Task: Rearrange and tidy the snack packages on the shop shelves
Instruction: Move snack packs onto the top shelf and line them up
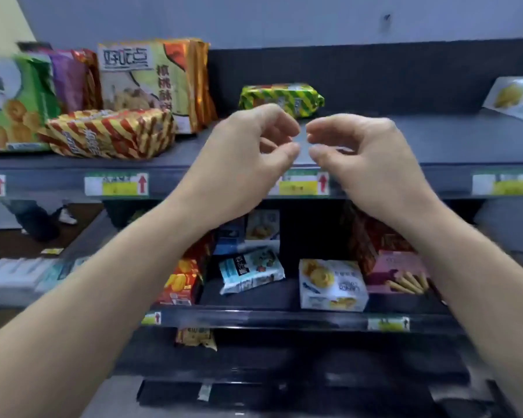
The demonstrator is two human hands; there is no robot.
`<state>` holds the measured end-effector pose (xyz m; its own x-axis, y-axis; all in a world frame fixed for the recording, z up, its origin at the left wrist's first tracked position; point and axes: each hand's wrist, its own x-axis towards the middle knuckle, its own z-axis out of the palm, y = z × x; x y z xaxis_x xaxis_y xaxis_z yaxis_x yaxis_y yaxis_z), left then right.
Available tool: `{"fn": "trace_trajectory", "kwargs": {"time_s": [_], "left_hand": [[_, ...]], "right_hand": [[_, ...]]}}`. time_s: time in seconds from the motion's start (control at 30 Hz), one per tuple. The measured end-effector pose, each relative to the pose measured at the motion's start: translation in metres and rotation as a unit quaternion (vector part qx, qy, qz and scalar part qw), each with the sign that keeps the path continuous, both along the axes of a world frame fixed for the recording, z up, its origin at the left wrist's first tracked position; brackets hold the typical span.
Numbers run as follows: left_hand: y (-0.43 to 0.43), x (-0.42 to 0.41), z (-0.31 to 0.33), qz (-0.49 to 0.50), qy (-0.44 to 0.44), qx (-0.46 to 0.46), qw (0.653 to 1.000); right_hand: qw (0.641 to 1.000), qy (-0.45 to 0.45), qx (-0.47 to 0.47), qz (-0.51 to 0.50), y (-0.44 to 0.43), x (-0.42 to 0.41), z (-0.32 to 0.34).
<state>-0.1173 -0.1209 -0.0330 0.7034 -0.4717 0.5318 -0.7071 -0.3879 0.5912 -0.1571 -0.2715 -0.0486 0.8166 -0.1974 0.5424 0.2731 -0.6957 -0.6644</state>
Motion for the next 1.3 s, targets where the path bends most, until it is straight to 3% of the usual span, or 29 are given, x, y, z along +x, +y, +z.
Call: {"fn": "trace_trajectory", "kwargs": {"time_s": [0.2,0.37,0.6,1.1,1.3], "left_hand": [[-0.091,-0.047,-0.063,-0.078,0.112,0.064,0.989],[-0.159,-0.075,-0.107,-0.107,0.175,0.1,0.974],[-0.229,-0.097,-0.144,-0.151,0.24,0.11,0.953],[-0.33,-0.062,-0.186,-0.19,0.298,0.102,0.93],[-0.357,-0.055,-0.199,-0.196,0.302,0.092,0.928]], "right_hand": [[0.991,0.091,0.043,-0.089,-0.096,-0.076,-0.055],[0.972,0.172,0.023,-0.161,-0.152,-0.122,-0.1],[0.941,0.216,0.065,-0.251,-0.216,-0.161,-0.133],[0.893,0.205,0.169,-0.362,-0.288,-0.143,-0.175],[0.896,0.2,0.171,-0.358,-0.308,-0.128,-0.189]]}}
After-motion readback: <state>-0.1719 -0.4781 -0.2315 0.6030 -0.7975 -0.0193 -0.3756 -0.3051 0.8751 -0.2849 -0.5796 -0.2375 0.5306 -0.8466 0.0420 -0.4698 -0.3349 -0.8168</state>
